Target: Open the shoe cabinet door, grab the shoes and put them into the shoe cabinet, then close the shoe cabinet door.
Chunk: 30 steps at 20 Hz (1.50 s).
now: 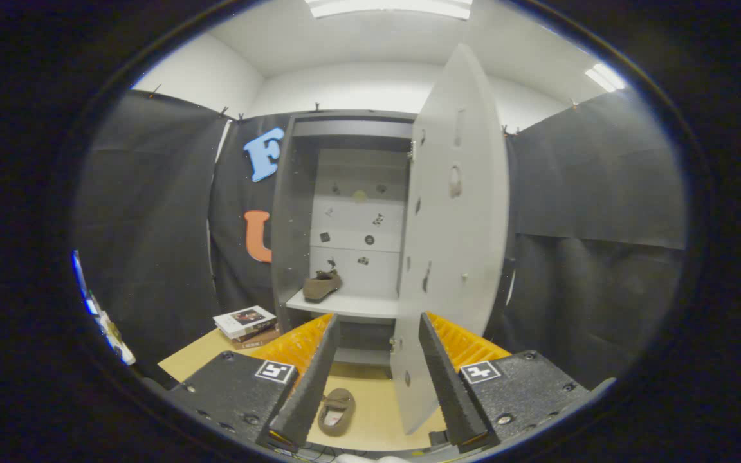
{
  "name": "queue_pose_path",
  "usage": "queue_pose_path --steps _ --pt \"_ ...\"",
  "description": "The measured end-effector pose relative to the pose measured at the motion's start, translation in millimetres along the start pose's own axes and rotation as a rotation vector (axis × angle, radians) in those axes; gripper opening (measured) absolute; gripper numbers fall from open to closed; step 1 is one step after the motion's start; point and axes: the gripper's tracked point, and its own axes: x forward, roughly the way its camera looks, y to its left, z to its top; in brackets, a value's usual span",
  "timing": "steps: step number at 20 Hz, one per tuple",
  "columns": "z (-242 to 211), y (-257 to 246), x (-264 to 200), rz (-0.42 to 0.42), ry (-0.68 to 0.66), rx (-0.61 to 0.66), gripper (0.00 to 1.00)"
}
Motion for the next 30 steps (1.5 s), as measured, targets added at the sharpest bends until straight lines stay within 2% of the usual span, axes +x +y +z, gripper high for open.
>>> queue_pose_path --steps 3,7,14,18,24,30 --pt "-15.8 9.9 0.4 0.072 0.057 -0.040 0.88" --pt "-55.7 22.2 -16.2 0.143 0.237 -0.055 0.89" --pt "-116.3 41.5 -47.5 0.185 0.542 0.022 0.89" --pt "-135.1 50.6 -56.1 0.190 0.656 0.068 0.89" --pt "-154.3 56.4 -54.4 0.172 0.766 0.110 0.87" --pt "-158.9 58.2 -43.1 0.158 0.774 0.118 0.86"
